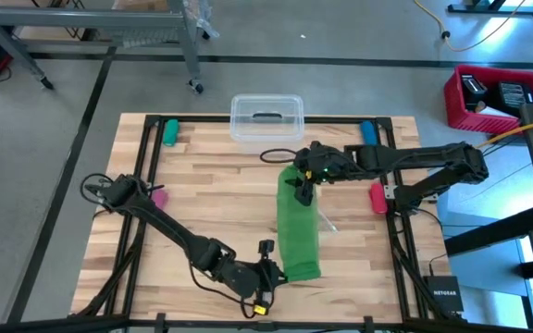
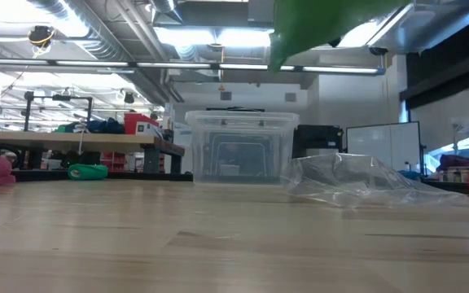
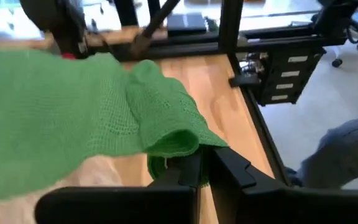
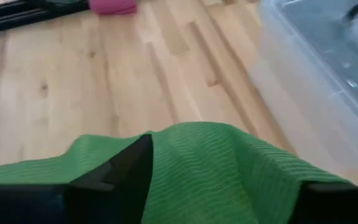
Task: Roll bandage
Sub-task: Roll the green bandage
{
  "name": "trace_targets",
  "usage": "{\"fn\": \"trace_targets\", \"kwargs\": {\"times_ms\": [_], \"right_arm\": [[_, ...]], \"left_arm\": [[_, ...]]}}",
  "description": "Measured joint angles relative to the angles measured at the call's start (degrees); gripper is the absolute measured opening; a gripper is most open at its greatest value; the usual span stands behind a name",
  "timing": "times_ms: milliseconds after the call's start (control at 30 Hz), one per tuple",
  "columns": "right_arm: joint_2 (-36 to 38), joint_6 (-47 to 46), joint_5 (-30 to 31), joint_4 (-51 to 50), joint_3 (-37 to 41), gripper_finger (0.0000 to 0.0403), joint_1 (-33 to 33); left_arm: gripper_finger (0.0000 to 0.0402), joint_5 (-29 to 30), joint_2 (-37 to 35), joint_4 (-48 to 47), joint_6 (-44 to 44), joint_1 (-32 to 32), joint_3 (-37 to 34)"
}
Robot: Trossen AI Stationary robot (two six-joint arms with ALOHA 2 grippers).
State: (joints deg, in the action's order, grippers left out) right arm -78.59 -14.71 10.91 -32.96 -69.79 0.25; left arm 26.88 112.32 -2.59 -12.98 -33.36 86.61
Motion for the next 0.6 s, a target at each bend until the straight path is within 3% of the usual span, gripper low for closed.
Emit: {"fn": "trace_targets", "kwargs": {"times_ms": [367, 600], "right_arm": [[0.00, 0.19, -3.72, -1.88, 0.07, 0.0264, 0.04], [1.09, -0.71, -13.02, -6.77, -0.36, 0.0264, 0.04]], "left_arm": [[0.0010, -0.73, 11.56, 6.00, -21.89, 0.48, 0.00], [0.0011, -1.31, 12.06, 8.11, -26.68, 0.35, 0.02]]}}
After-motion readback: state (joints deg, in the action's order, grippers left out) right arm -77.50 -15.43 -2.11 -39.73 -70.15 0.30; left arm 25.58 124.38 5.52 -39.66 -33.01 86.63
